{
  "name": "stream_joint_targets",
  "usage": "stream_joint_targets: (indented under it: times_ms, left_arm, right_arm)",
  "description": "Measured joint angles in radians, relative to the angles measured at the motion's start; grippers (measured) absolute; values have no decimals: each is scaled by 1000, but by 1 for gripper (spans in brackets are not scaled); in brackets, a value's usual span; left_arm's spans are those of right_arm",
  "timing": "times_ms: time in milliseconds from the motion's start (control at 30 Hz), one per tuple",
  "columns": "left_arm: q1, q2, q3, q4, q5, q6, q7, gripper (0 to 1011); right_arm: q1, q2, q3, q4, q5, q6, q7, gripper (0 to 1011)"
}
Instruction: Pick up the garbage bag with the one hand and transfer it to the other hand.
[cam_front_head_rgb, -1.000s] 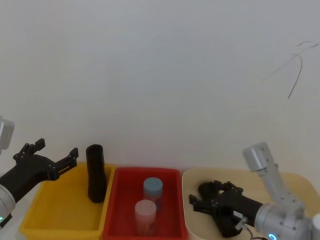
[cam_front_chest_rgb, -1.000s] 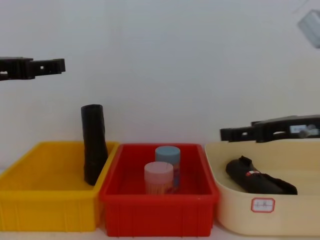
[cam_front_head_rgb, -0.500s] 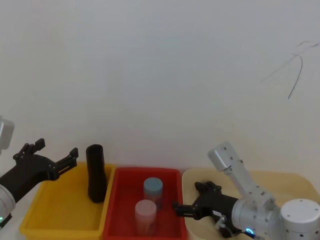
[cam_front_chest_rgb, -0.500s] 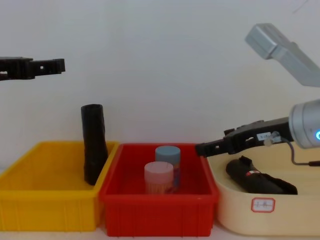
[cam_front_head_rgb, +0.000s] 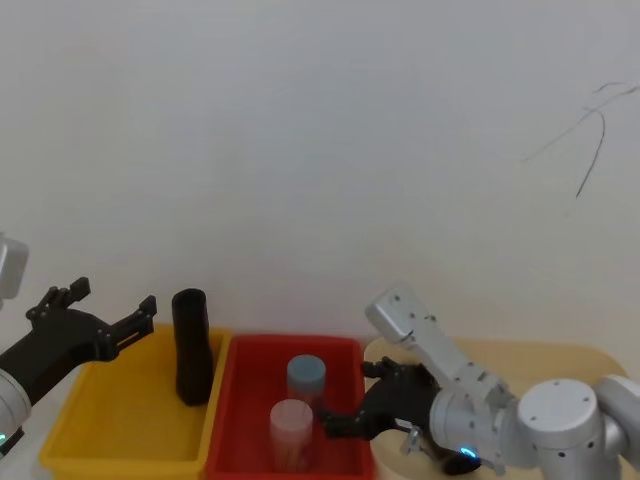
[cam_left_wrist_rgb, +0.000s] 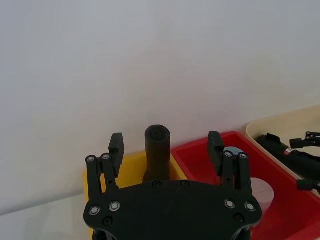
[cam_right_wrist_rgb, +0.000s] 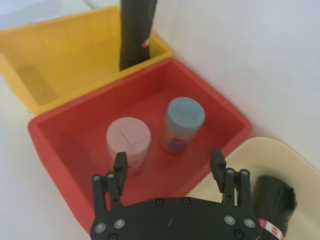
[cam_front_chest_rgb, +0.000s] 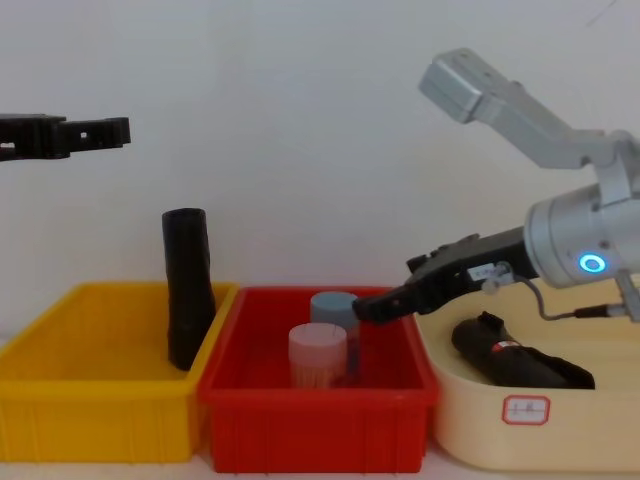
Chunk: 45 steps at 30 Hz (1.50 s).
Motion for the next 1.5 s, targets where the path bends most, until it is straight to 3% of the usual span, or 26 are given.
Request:
stream_joint_targets:
  times_ms: [367,733,1033,1500]
  left_arm:
    - [0,0,0,0,0,0,0,1002]
    - [0,0,0,0,0,0,0,1002]
    - [0,0,0,0,0,0,0,1002]
    - [0,0,0,0,0,0,0,1002]
  right_arm:
    - [24,-32,-16,30,-5,13,36,1001]
    - [38,-87,14,116,55,28,88,1001]
    - [65,-136,15,208,77,17,118,1001]
    - [103,-188,-4,311,65,-13,137,1001]
